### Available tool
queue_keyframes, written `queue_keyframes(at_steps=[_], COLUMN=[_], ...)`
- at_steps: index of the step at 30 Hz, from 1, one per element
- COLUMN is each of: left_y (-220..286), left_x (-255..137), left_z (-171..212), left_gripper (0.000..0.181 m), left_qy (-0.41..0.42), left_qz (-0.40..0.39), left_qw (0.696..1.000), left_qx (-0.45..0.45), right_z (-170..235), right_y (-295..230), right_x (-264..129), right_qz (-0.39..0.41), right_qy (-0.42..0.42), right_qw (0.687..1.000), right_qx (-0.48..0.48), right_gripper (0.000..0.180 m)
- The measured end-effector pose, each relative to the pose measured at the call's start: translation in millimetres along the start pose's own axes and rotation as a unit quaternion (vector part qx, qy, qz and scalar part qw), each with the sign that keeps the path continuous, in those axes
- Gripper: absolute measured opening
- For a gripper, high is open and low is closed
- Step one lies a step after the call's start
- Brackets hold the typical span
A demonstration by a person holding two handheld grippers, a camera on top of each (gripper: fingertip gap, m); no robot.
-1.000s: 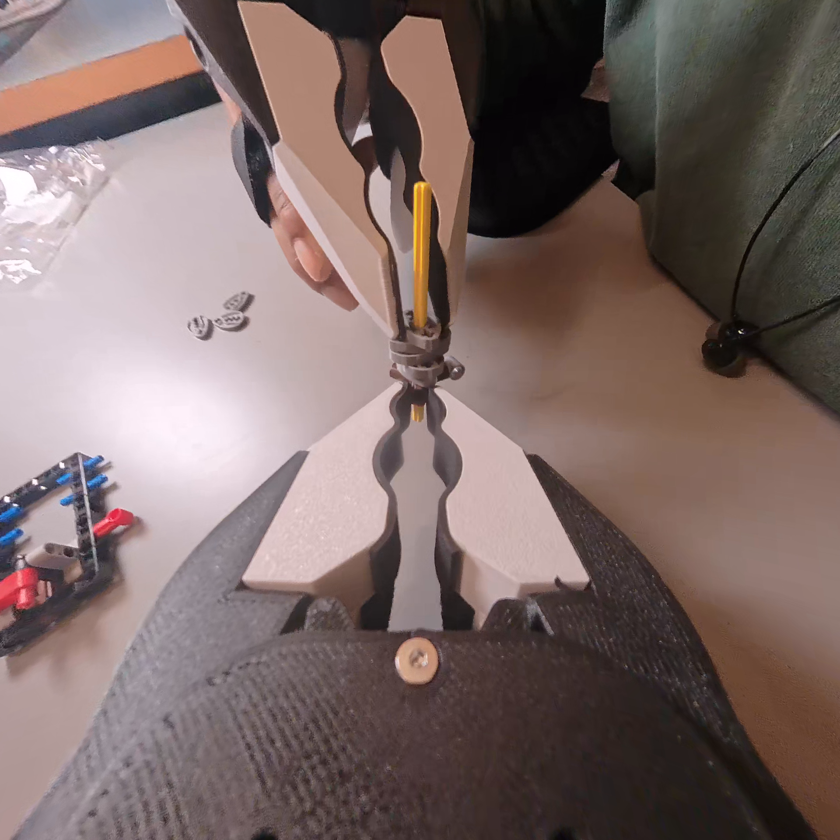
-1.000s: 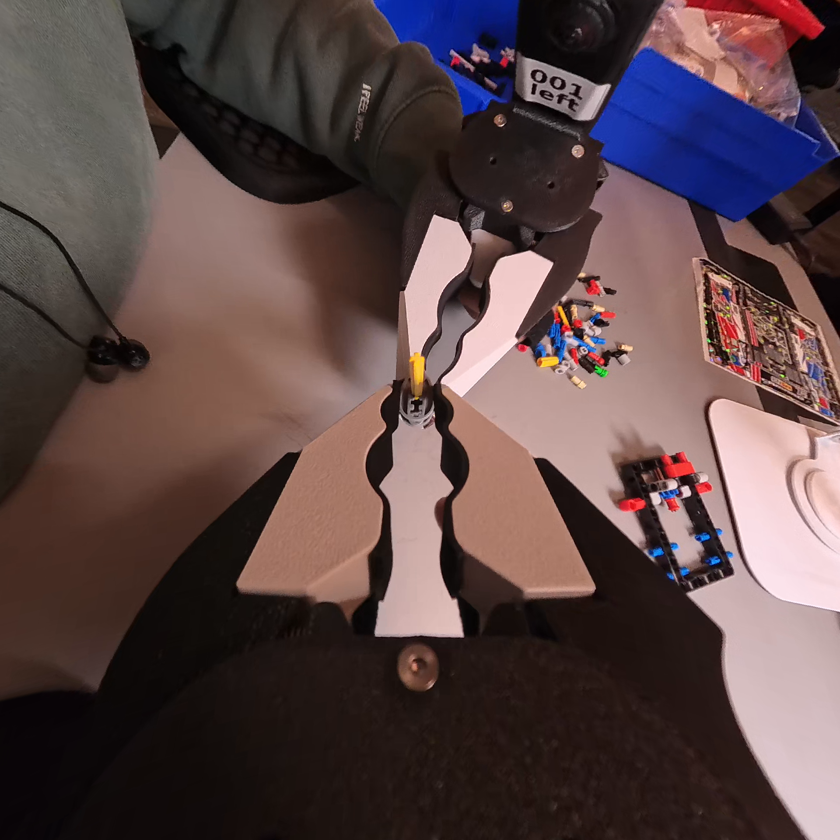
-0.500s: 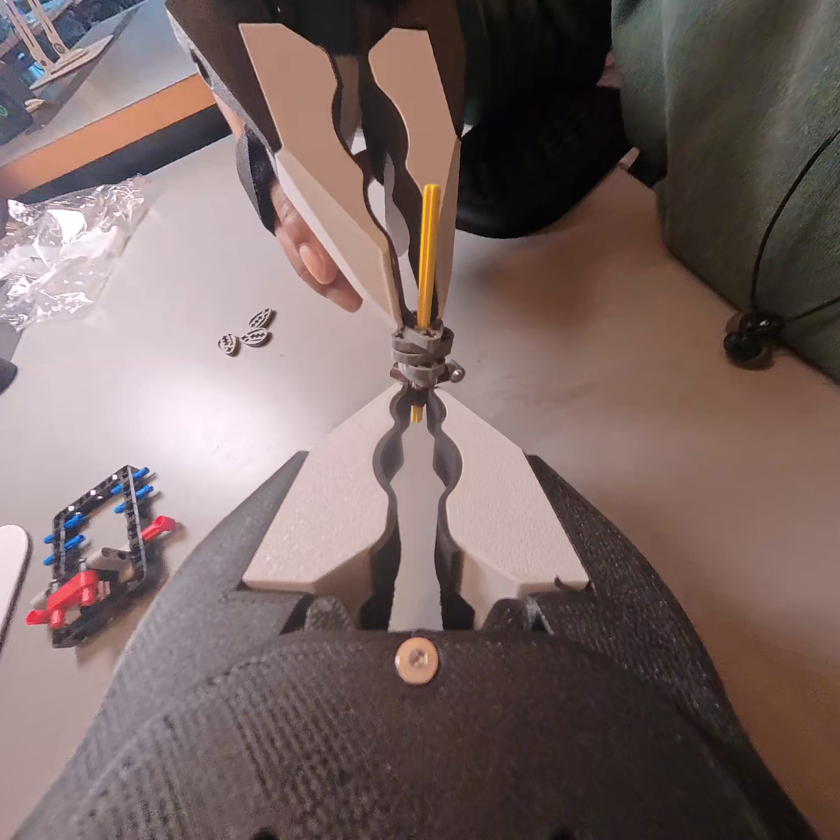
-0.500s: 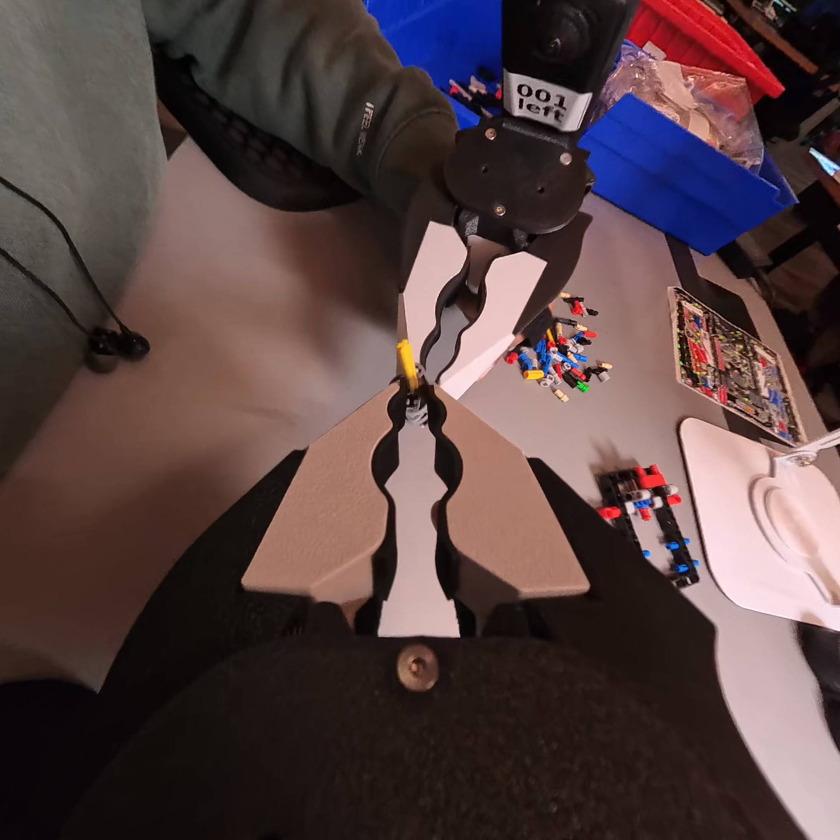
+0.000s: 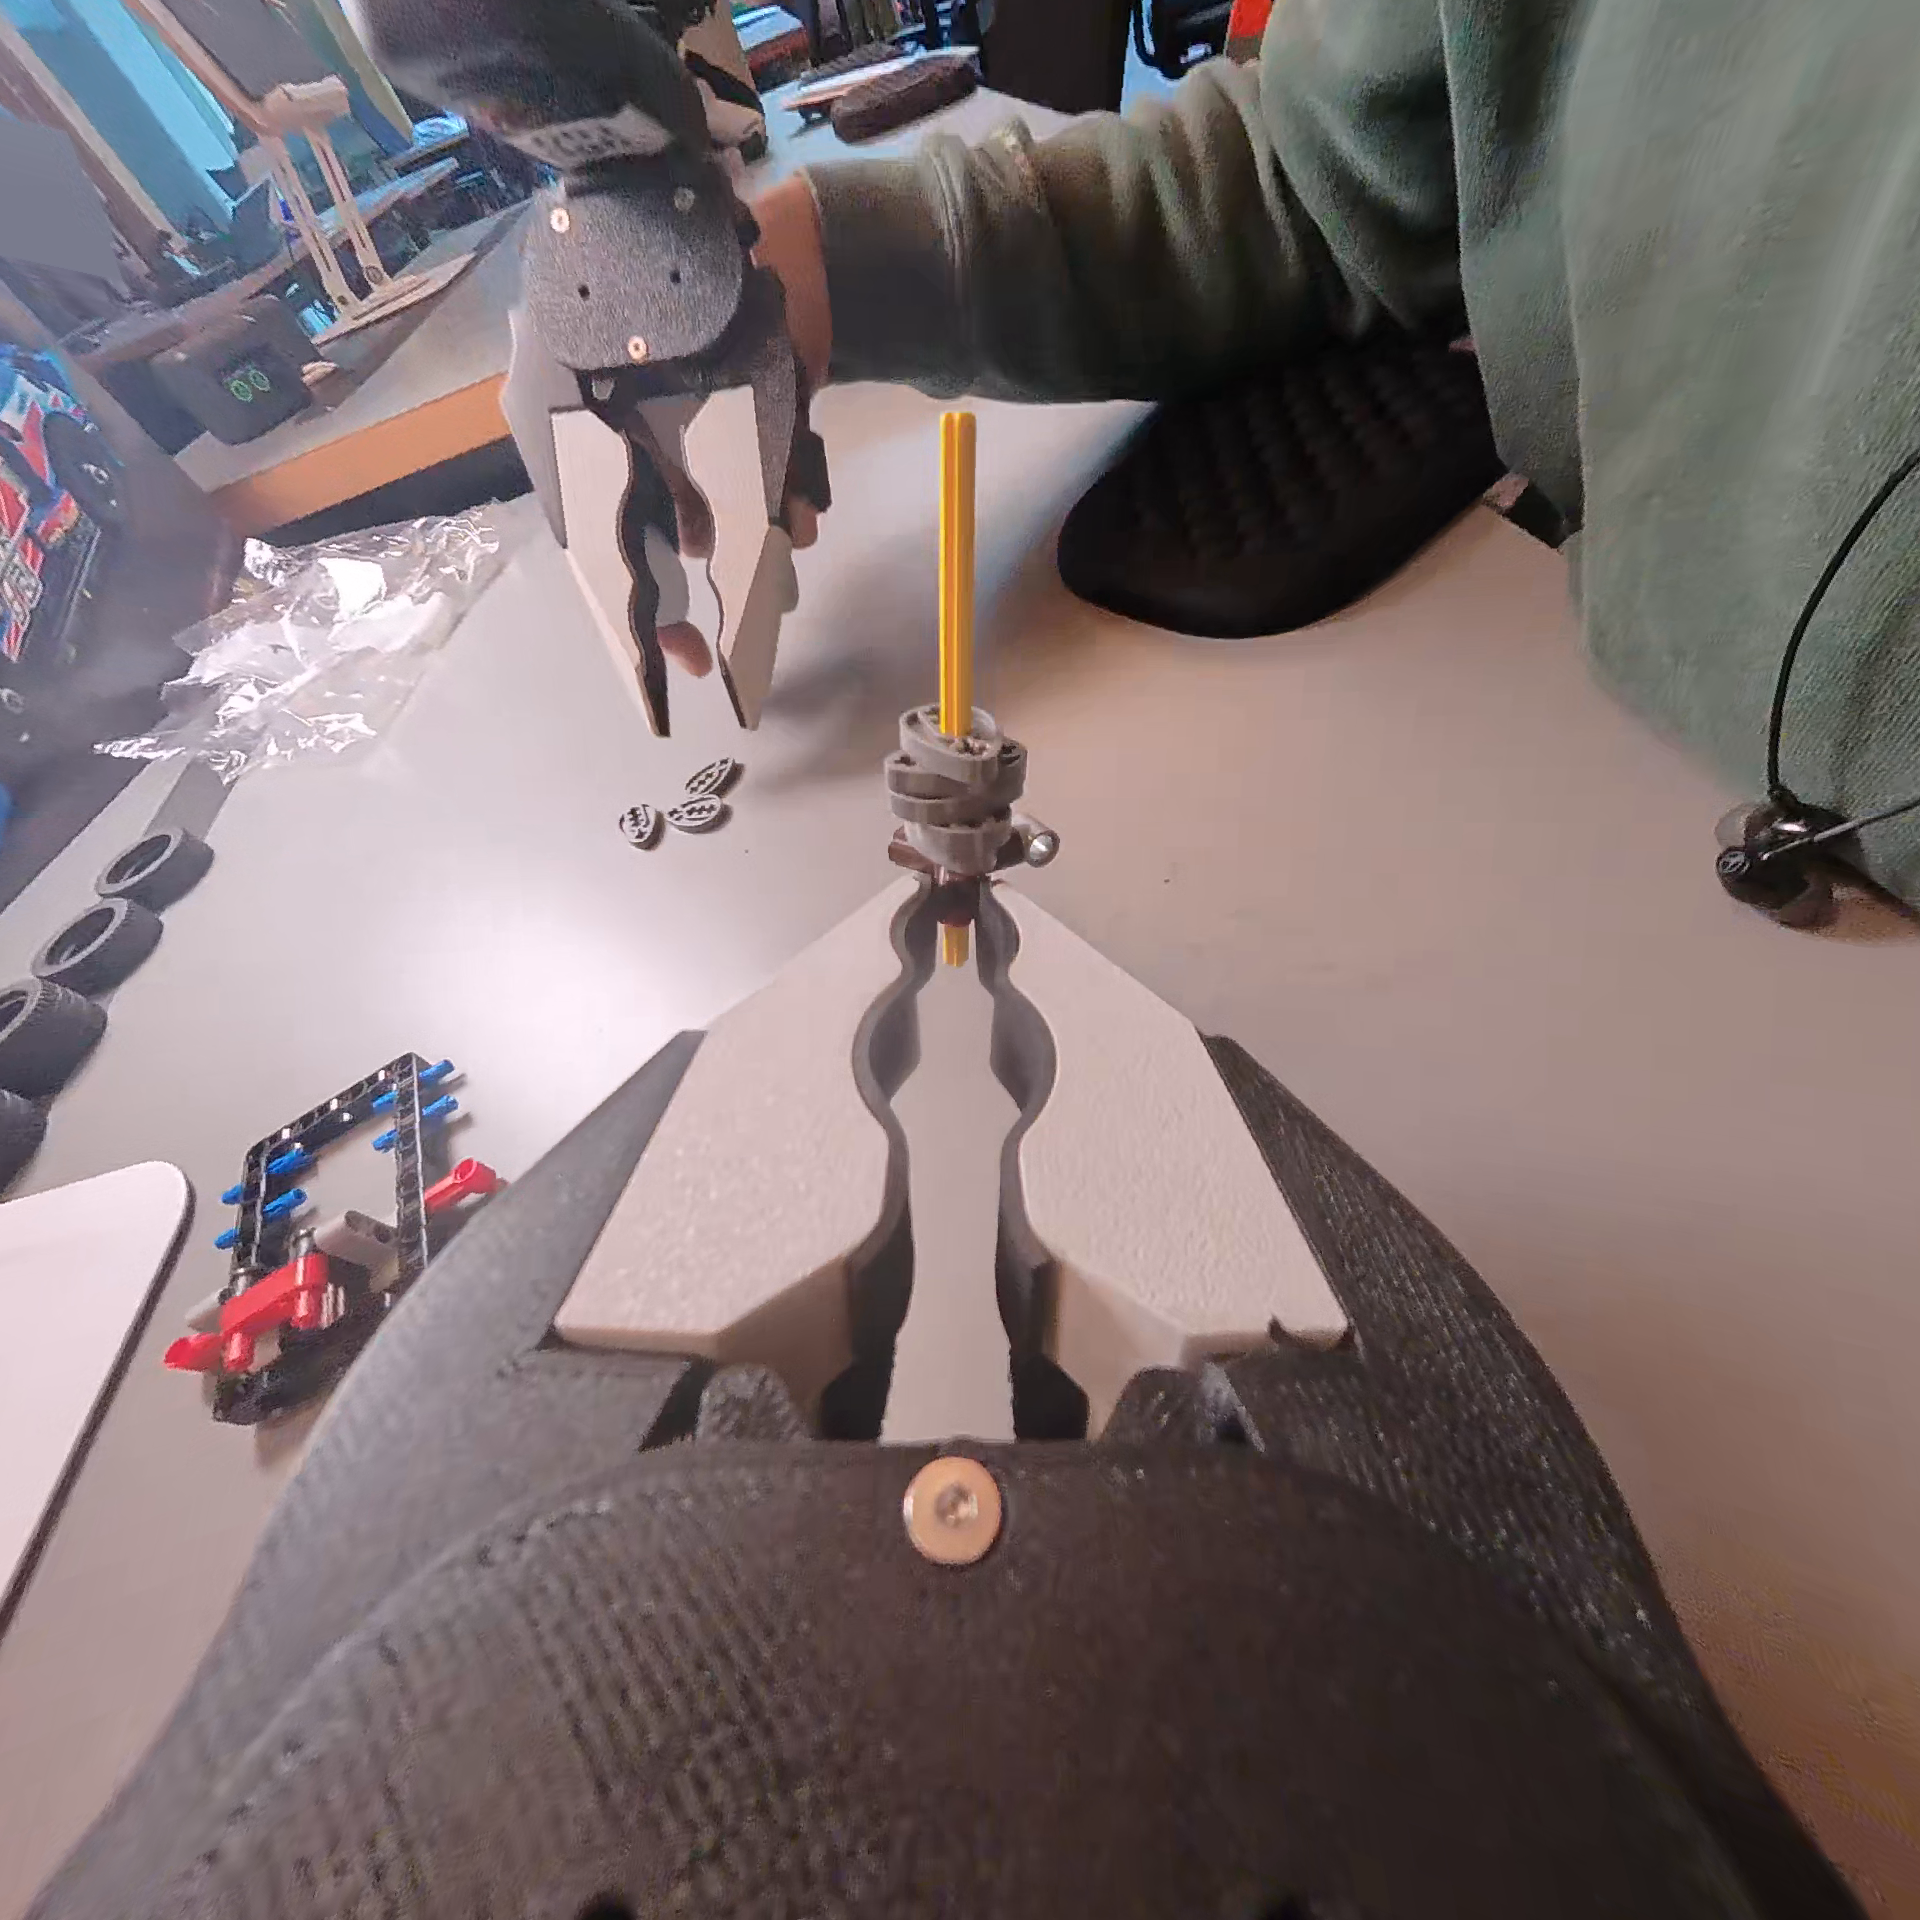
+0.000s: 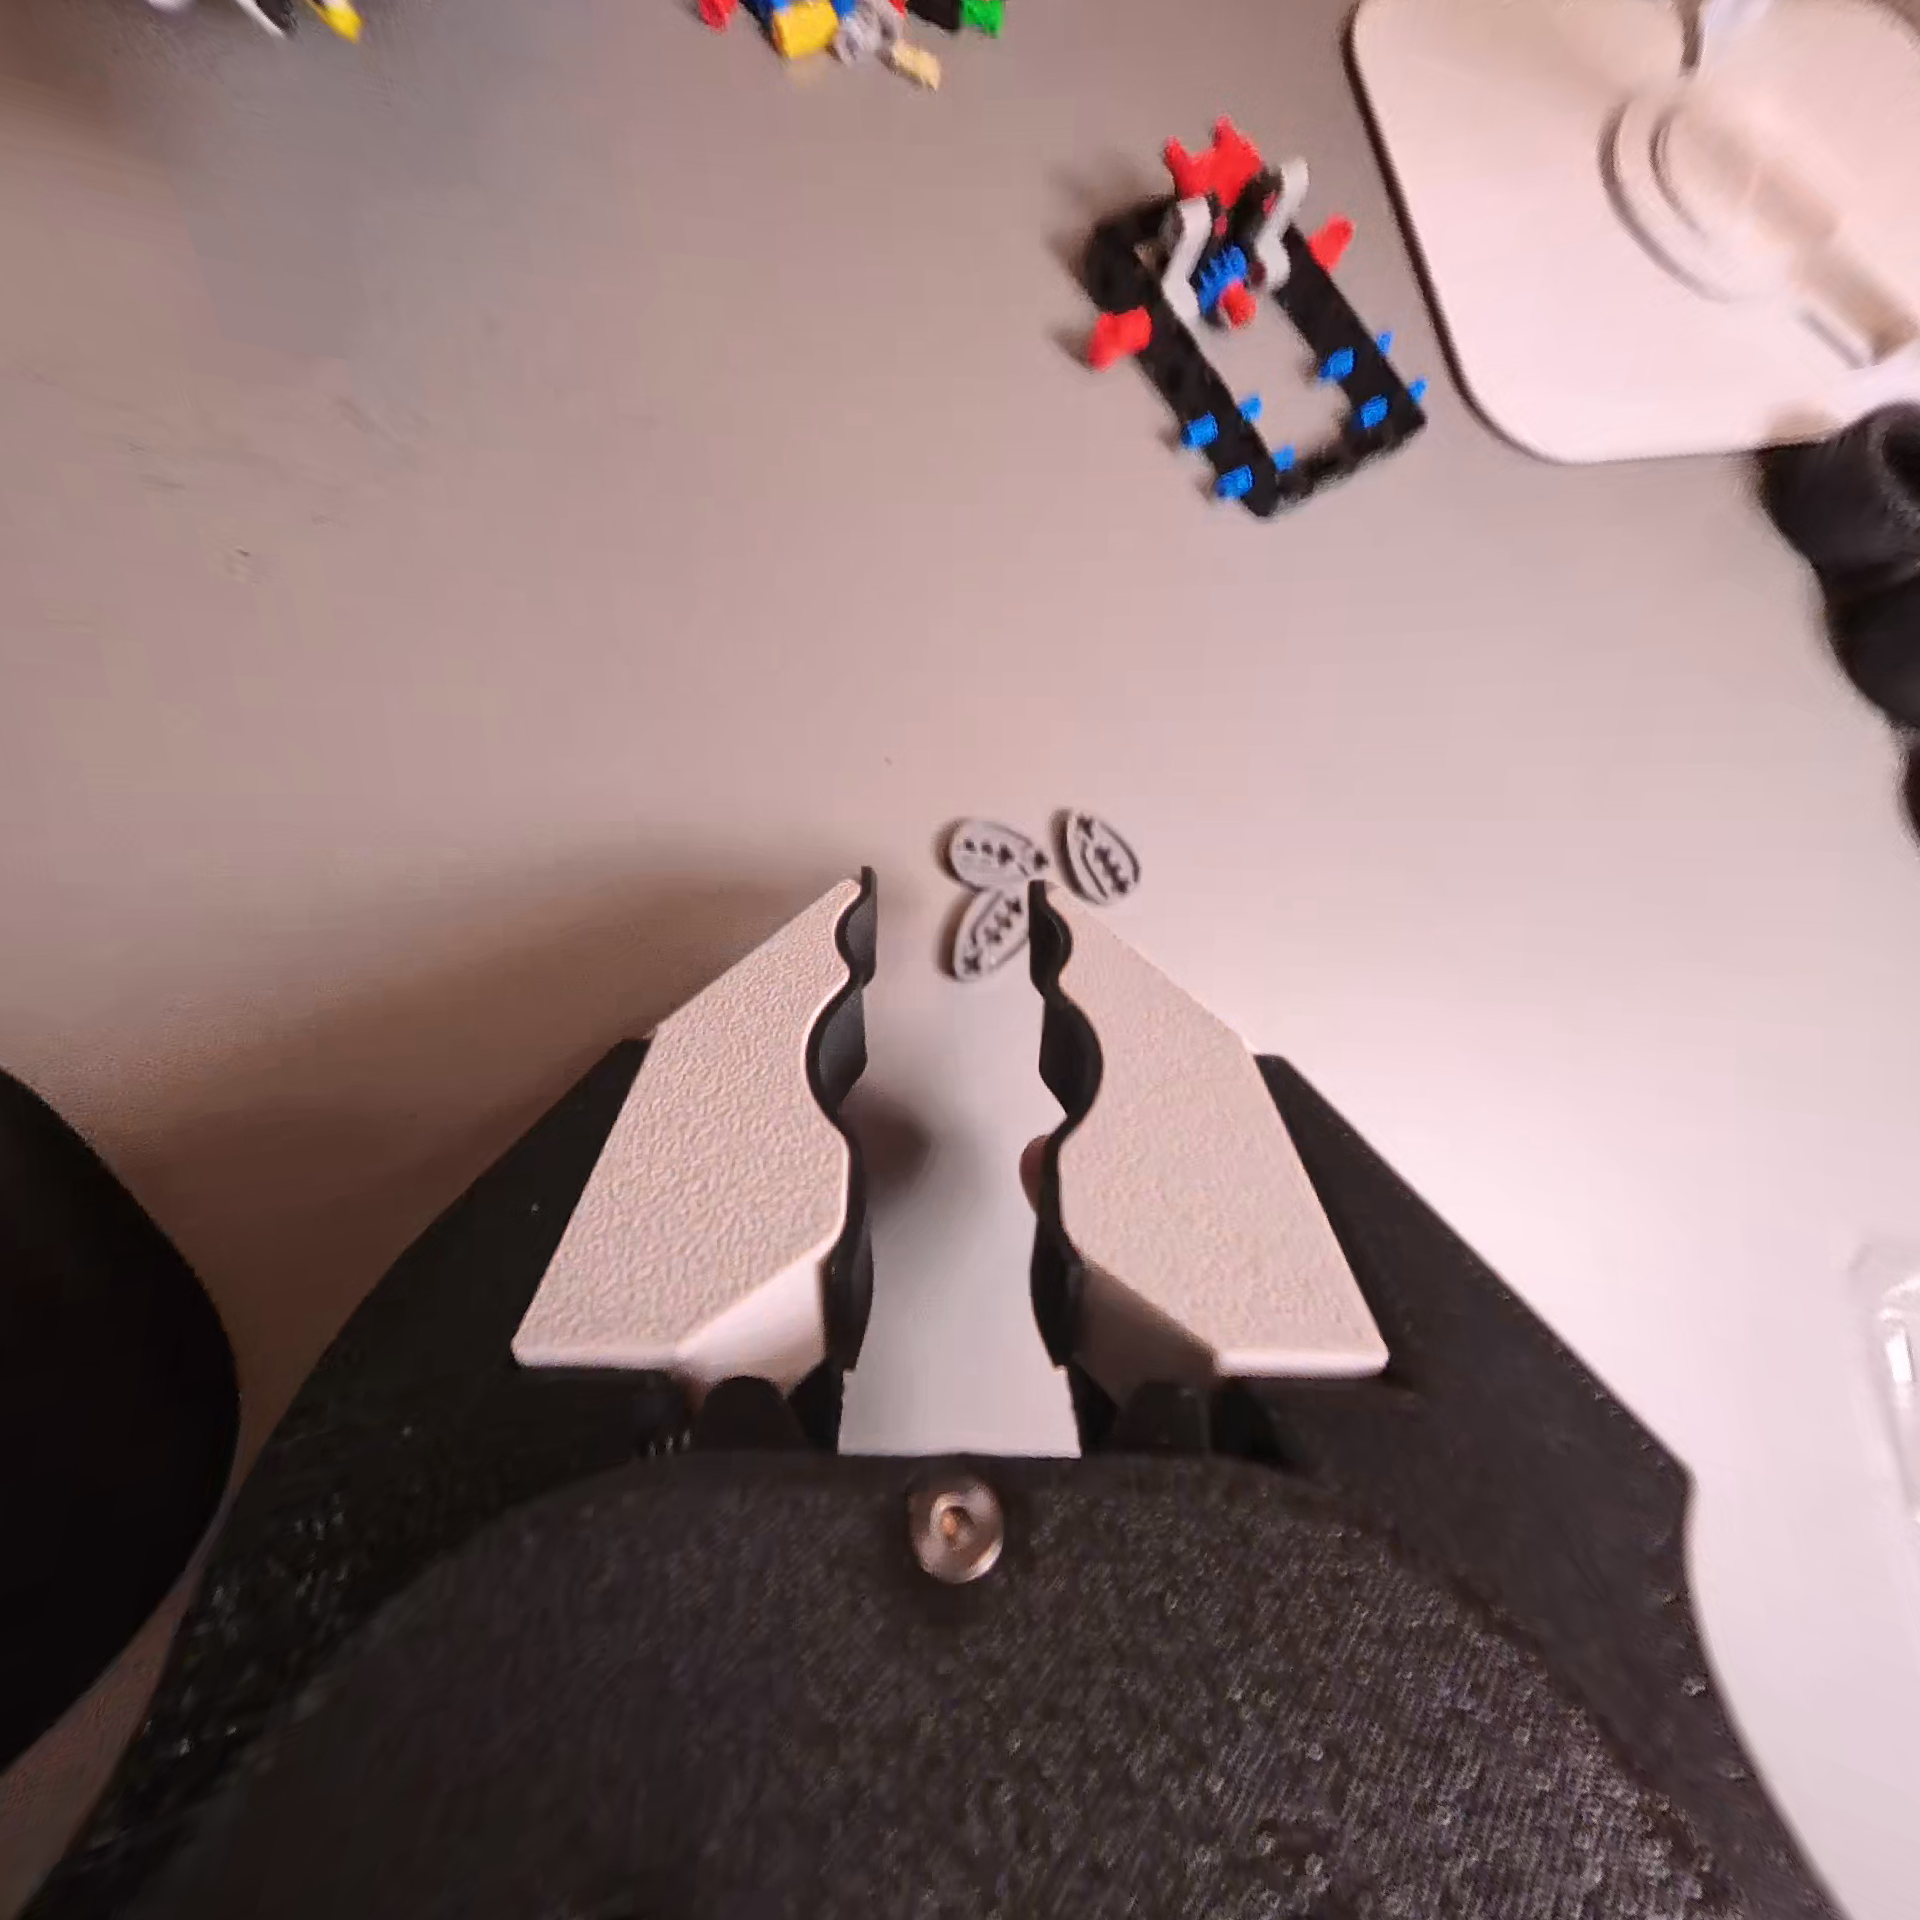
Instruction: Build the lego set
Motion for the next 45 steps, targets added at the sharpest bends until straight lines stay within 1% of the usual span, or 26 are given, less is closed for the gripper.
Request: queue_keyframes(at_steps=[7,11,15,21,27,32,38,42,45], left_y=[1.9,3.1,2.4,2.8,1.8,2.3,6.3,2.6,-1.2], left_x=[3.8,4.4,3.7,4.9,4.0,4.7,6.3,4.8,5.8], left_z=[3.7,4.4,5.2,8.0,6.3,6.4,3.7,-1.8,0.2], left_gripper=[0.005,0.005,0.005,0.005,0.005,0.005,0.005,0.005,0.005], left_qy=[0.002,0.000,-0.001,-0.002,0.011,0.010,0.015,0.034,0.028], left_qz=[0.007,0.011,0.010,0.013,0.014,0.015,0.030,0.022,0.011], left_qw=[1.000,1.000,1.000,0.999,0.999,0.999,0.998,0.997,0.997], left_qx=[-0.018,-0.022,-0.024,-0.032,-0.043,-0.044,-0.057,-0.064,-0.072], right_z=[15.1,16.2,16.3,3.2,-26.5,-43.6,-48.4,-47.9,-47.9], right_y=[6.4,8.1,-1.7,-24.3,-60.2,-80.8,-90.5,-90.5,-90.4], right_x=[16.5,16.3,14.6,22.0,38.0,49.5,56.6,57.3,57.3], right_qz=[0.011,0.014,0.000,-0.031,-0.073,-0.086,-0.085,-0.079,-0.078], right_qy=[-0.042,-0.052,-0.068,-0.065,-0.031,-0.016,-0.019,-0.022,-0.021], right_qw=[0.999,0.998,0.998,0.997,0.995,0.992,0.991,0.991,0.991], right_qx=[0.014,0.024,0.018,-0.015,-0.060,-0.086,-0.102,-0.106,-0.106], right_gripper=[0.024,0.020,0.016,0.015,0.015,0.015,0.015,0.015,0.015])
Point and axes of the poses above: each gripper's, where its closed fingertips meet, x out along the fingers, z out of its underside, y = z × x across the jaws, the point moved 1 cm from there along -x, back along the fingers, and after that the axes turned 1 degree about z, right-handed, at the moved point
